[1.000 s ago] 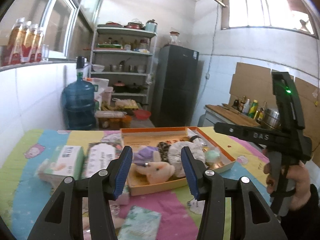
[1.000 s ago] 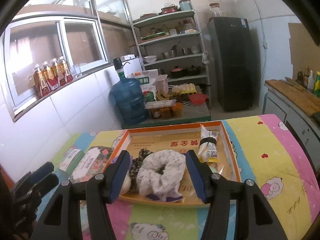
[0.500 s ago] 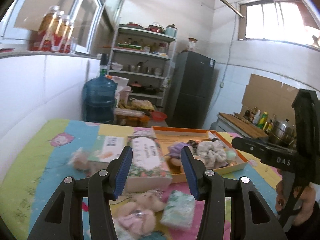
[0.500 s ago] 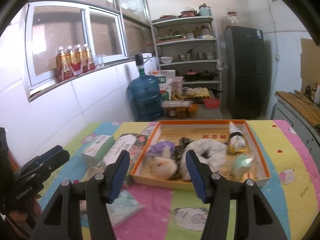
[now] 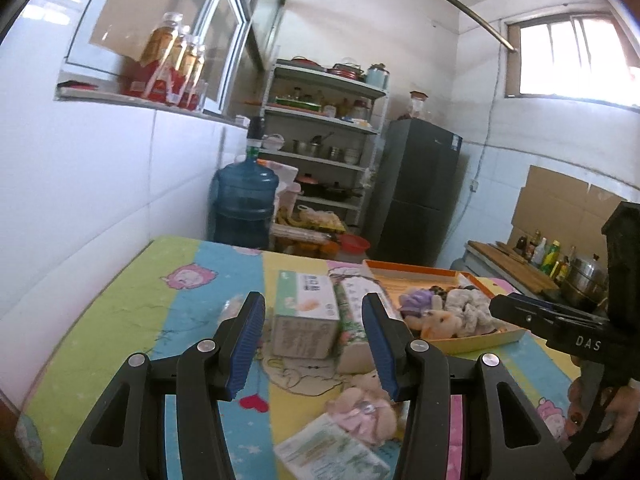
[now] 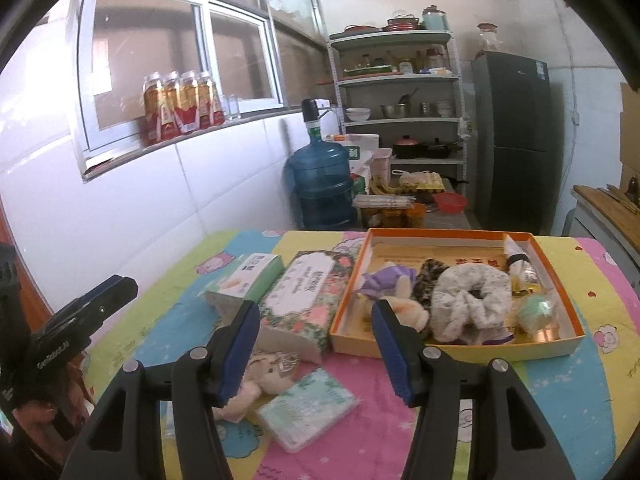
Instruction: Organize soft objects
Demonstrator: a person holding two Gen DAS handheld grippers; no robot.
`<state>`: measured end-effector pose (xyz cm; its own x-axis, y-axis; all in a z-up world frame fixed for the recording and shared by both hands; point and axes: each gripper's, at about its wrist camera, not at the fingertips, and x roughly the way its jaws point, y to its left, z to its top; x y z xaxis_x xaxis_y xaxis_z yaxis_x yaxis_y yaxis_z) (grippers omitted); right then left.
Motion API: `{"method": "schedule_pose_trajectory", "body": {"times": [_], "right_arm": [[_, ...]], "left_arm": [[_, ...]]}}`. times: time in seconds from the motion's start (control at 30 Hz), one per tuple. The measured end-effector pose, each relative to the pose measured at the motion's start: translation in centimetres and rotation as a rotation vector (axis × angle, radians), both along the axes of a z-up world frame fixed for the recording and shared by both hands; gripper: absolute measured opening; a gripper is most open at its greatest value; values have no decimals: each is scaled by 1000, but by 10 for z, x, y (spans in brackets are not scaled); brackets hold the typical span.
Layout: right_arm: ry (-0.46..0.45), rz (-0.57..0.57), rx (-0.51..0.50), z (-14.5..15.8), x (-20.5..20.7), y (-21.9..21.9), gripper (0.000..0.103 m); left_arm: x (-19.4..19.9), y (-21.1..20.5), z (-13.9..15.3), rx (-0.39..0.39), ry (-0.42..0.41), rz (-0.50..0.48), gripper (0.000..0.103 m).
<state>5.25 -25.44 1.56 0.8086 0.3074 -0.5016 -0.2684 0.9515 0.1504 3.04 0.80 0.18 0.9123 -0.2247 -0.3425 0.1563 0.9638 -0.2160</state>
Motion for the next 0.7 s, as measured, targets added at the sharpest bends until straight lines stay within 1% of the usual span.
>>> {"method": "schedule_pose_trajectory", "body": {"times": [0.2,0.43,0.6,0.7], "right_arm": [[-4,23,-35,-3,-8,24,58],[20,72,-50,-13,-13,52,58],[47,134,-58,-25,-18,75,58],[75,188,-85,-37,-23,95,58]], "left_arm": [[-5,15,-9,-4,12,11,52],[-8,35,-19,-16,28,29,52],[-10,51,-25,-30,35,45,52],[-11,58,-28,-35,38,56,52]]}}
